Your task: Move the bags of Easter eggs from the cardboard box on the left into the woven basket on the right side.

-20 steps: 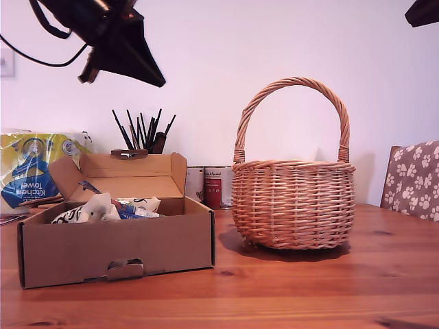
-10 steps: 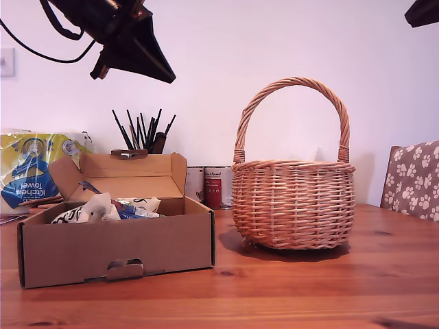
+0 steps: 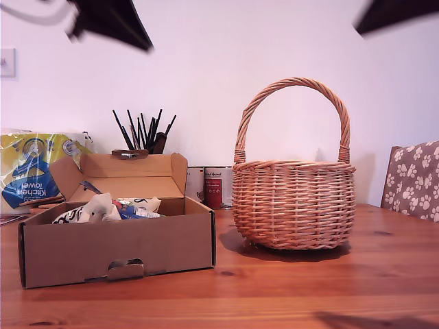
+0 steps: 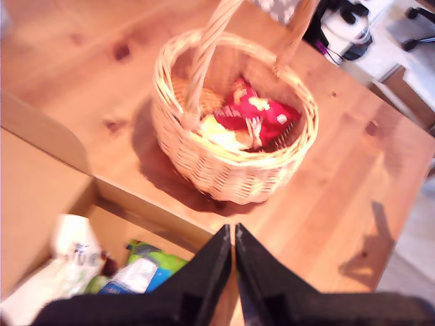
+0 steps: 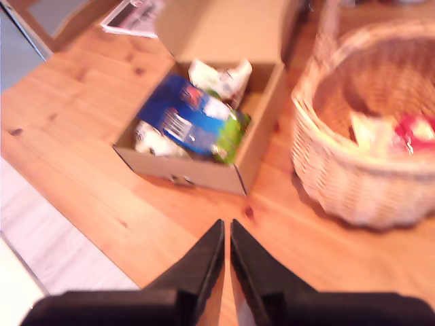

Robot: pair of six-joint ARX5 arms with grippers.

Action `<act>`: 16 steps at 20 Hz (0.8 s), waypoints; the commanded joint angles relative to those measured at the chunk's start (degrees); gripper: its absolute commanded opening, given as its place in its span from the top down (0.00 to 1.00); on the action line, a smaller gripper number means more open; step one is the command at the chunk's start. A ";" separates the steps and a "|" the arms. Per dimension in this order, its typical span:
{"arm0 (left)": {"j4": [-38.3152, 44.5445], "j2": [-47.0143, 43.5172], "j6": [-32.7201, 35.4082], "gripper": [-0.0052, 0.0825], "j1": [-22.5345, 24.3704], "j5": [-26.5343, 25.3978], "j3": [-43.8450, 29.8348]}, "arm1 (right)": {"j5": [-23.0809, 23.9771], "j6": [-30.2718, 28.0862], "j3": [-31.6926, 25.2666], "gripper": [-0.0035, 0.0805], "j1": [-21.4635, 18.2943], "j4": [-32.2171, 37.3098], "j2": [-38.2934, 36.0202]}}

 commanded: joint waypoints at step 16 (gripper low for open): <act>6.73 -11.28 5.27 0.06 2.80 -10.32 -23.82 | 5.66 0.59 2.97 0.97 9.31 -0.20 7.58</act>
